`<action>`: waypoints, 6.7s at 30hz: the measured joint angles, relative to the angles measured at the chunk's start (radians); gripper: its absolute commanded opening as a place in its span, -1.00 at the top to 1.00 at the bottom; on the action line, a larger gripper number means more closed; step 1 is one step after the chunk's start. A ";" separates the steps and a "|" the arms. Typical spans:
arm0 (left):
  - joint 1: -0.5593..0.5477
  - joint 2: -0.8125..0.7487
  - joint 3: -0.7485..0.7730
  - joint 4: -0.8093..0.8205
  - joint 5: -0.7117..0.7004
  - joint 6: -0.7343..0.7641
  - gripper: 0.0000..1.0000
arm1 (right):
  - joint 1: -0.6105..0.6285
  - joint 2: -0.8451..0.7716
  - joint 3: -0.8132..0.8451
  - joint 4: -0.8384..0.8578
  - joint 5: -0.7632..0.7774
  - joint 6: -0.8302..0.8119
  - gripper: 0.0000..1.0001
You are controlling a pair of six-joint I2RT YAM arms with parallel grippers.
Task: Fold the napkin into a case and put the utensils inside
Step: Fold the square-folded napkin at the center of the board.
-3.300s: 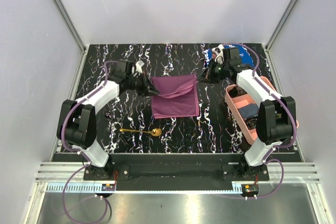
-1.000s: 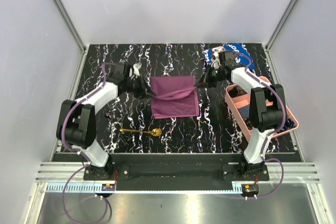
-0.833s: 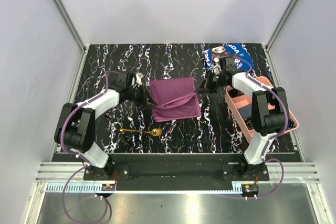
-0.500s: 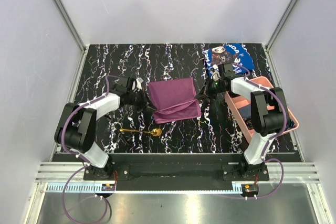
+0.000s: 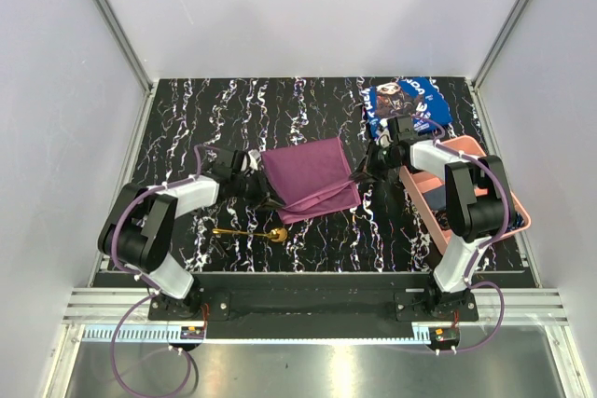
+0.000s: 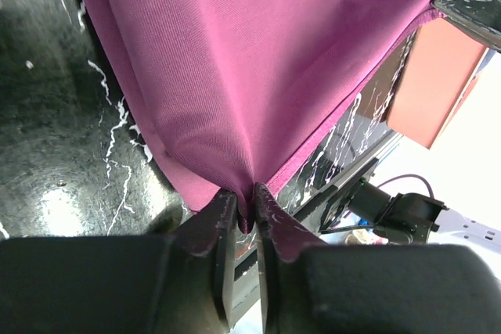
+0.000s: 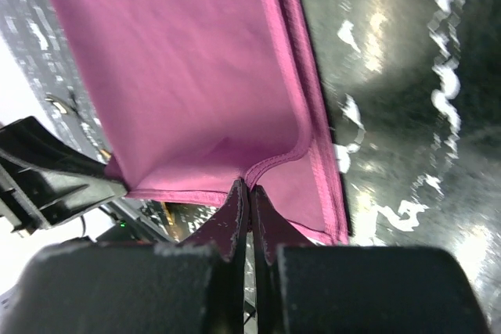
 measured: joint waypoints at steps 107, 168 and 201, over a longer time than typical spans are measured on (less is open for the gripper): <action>0.091 0.102 0.172 -0.228 -0.110 0.199 -0.10 | 0.189 -0.085 -0.113 0.003 0.243 0.070 0.21; 0.089 0.078 0.095 -0.154 -0.090 0.175 1.00 | 0.355 0.027 0.089 -0.246 0.558 -0.089 0.21; 0.087 0.049 0.095 -0.152 -0.078 0.168 1.00 | 0.380 0.041 0.144 -0.317 0.637 -0.100 1.00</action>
